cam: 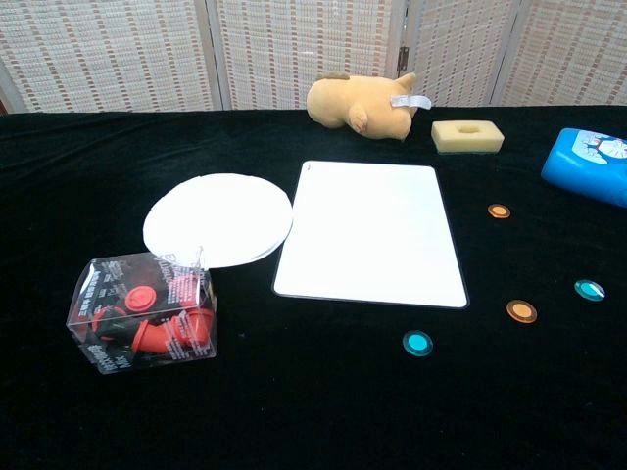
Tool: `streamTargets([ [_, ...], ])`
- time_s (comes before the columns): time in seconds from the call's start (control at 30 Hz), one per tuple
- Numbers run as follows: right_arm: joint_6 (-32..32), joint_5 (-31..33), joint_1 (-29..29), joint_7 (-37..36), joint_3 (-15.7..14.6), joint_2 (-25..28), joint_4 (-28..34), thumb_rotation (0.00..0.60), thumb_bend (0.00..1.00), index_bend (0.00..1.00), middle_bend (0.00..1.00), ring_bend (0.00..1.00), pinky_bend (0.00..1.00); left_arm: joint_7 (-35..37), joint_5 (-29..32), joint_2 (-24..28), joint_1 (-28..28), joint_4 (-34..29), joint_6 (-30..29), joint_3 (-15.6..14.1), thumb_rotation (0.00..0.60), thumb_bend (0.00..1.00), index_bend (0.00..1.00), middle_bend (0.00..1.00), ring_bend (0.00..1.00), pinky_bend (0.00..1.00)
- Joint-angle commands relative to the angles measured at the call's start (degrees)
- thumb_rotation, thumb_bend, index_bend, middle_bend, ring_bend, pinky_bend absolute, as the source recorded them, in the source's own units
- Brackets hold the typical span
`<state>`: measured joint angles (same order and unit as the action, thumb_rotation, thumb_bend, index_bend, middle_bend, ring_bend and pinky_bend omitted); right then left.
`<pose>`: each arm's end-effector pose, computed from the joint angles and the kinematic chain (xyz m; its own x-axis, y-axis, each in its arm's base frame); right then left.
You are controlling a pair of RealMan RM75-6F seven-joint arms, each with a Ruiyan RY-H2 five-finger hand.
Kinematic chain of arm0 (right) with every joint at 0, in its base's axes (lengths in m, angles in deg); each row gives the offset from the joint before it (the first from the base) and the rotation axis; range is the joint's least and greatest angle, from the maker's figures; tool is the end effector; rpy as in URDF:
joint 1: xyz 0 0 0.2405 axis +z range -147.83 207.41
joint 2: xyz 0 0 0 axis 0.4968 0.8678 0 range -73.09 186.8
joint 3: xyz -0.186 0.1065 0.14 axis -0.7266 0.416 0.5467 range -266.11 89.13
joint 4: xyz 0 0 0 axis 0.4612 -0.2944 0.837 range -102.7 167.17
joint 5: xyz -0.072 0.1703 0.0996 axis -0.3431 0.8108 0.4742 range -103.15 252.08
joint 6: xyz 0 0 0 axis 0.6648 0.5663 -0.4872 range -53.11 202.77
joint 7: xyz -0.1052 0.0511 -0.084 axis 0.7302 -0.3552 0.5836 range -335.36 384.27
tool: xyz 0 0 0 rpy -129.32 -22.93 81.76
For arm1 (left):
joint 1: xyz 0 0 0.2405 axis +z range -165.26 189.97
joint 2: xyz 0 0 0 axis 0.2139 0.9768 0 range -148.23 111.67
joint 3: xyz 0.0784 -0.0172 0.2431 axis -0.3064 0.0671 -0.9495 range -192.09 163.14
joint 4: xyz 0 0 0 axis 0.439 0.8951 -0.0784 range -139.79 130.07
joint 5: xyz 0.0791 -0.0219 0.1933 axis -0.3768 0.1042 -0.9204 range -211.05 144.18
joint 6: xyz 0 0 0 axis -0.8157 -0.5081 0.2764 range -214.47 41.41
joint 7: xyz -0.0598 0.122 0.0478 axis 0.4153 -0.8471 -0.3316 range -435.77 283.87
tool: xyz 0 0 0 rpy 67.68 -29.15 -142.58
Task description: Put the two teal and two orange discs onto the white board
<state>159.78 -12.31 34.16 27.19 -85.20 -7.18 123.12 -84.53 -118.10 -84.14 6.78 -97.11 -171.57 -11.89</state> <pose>-0.3152 -0.1803 0.1621 0.4629 0.0022 0.8864 -0.8863 -0.0137 0.4629 -0.3098 0.1837 0.1498 0.5020 0.0056 0.8649 0.8649 -0.0002 -0.5020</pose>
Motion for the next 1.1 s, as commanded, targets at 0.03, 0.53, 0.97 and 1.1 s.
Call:
streamTargets([
  [0.03, -0.46, 0.14, 0.17, -0.05, -0.04, 0.07, 0.01, 0.600, 0.20, 0.00, 0.04, 0.10, 0.00, 0.40, -0.18, -0.58, -0.01, 0.59, -0.26, 0.09, 0.600, 0.13, 0.00, 0.00, 0.00, 0.00],
  [0.53, -2.11, -1.48, 1.57, 0.28, -0.49, 0.33, 0.93, 0.600, 0.20, 0.05, 0.04, 0.10, 0.00, 0.89, -0.47, -1.37, 0.56, 1.74, -0.88, -0.29, 0.600, 0.13, 0.00, 0.00, 0.00, 0.00],
  [0.97, -15.39, 1.55, 8.51, 3.32, -0.65, -2.92, -0.08, 0.600, 0.20, 0.31, 0.06, 0.06, 0.00, 2.78, -1.34, -1.45, 2.30, 2.75, -2.78, -1.27, 0.600, 0.13, 0.00, 0.00, 0.00, 0.00],
  [1.1, -19.83, 3.91, 10.76, 4.07, -0.36, -4.67, -1.24, 0.600, 0.20, 0.34, 0.07, 0.05, 0.00, 3.29, -1.54, -1.41, 2.53, 2.97, -2.86, -1.47, 0.600, 0.13, 0.00, 0.00, 0.00, 0.00],
])
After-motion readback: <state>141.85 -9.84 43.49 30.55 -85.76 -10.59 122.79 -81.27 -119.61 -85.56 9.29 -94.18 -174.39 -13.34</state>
